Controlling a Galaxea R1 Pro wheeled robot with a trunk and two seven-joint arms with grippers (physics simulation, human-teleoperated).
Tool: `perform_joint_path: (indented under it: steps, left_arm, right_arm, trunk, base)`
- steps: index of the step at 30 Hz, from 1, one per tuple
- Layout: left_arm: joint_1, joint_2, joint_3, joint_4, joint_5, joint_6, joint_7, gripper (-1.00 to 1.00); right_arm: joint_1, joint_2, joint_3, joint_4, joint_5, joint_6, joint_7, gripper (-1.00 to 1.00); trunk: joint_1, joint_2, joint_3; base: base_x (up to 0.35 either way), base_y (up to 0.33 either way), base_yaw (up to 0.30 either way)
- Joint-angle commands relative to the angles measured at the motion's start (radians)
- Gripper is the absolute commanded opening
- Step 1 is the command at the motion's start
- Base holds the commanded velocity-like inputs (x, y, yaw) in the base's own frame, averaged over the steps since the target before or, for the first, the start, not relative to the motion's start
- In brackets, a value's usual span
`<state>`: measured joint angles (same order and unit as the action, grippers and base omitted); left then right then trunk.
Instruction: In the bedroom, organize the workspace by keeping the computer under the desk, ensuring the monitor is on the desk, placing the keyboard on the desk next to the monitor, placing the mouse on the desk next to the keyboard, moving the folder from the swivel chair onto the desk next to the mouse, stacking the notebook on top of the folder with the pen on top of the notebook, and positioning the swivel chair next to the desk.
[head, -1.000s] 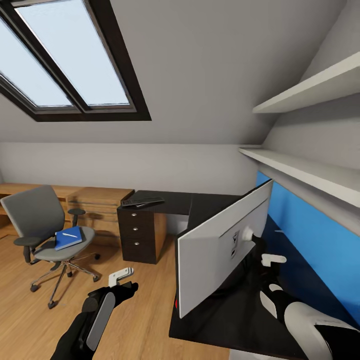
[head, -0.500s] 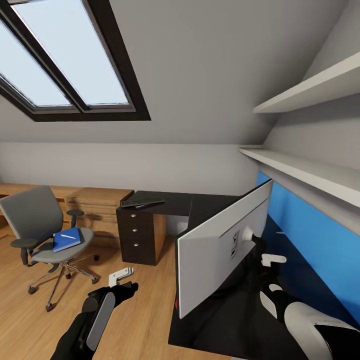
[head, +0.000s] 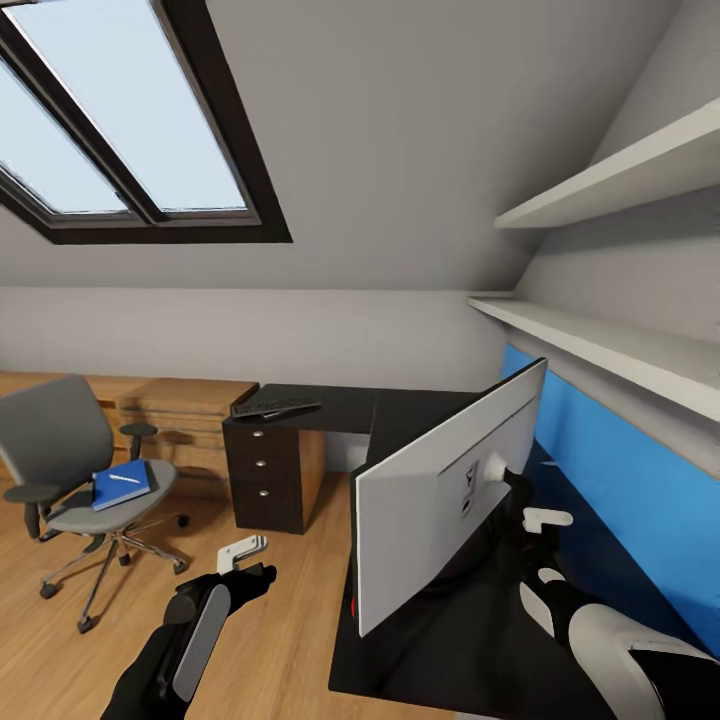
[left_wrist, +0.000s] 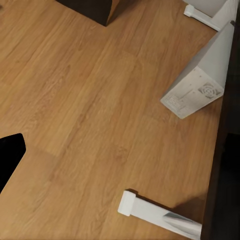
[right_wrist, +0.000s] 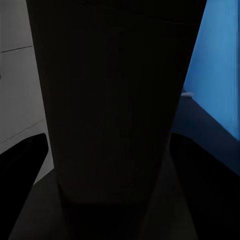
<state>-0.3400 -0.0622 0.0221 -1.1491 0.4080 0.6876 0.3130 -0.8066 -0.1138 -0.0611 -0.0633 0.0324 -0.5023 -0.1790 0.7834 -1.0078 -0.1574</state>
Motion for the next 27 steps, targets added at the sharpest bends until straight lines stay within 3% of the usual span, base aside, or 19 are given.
perform_joint_path:
  steps: [1,27]
  left_arm:
    - [-0.001,-0.001,0.002,-0.001,0.011,0.004,0.008,1.00]
    - [-0.001,-0.001,0.001,-0.001,0.011,0.003,0.008,1.00]
  right_arm:
    - [-0.002,0.000,-0.005,-0.001,0.009,-0.004,-0.001,-1.00]
    - [-0.002,0.000,-0.005,-0.001,0.009,-0.004,-0.001,-1.00]
  trunk:
    - [0.000,-0.001,-0.001]
    - [0.000,-0.001,-0.001]
  base:
    - [0.000,0.000,-0.071]
    - [0.021,0.000,-0.039]
